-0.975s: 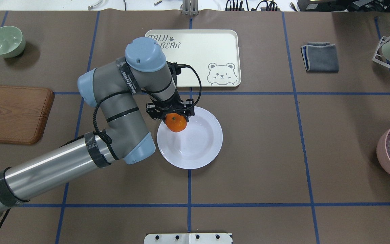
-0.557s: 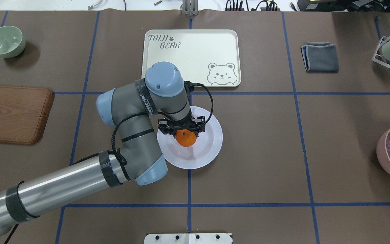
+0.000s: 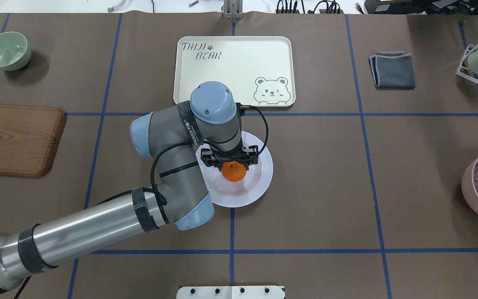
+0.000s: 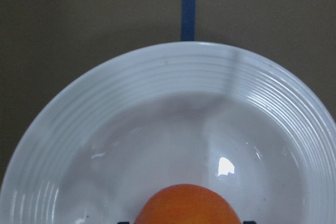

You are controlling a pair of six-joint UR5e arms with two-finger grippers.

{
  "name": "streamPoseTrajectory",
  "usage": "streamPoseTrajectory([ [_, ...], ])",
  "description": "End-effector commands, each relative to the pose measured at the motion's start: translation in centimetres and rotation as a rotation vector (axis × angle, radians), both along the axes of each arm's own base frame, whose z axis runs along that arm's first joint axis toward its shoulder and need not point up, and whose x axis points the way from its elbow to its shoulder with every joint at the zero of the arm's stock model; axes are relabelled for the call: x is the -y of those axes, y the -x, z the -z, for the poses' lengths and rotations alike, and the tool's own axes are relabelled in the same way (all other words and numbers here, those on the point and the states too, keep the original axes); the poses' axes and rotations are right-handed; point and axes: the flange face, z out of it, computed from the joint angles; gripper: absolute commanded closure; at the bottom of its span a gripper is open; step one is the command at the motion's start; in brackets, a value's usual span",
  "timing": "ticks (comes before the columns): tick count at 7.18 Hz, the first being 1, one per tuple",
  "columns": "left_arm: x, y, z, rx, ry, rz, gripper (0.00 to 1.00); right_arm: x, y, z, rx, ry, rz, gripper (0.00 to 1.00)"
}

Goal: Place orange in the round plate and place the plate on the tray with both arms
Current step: 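Carry the orange over the white plate and lower it with the left gripper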

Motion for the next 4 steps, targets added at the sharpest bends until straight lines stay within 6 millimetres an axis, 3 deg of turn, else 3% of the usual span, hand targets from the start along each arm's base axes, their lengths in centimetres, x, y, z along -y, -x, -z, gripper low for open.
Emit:
streamPoseTrajectory([
  [1,0.1,-0.1,-0.1,0.001,-0.009,0.001,0.02,0.1,0.3,0.0,0.000,0.000,0.006,0.00],
  [2,0.0,0.0,0.1,-0.006,-0.013,0.001,0.02,0.6,0.6,0.6,0.000,0.004,-0.006,0.00],
  [4,0.7,0.9,0.5,-0.013,-0.015,0.013,0.02,1.1,3.5,1.7,0.070,0.034,-0.017,0.00],
])
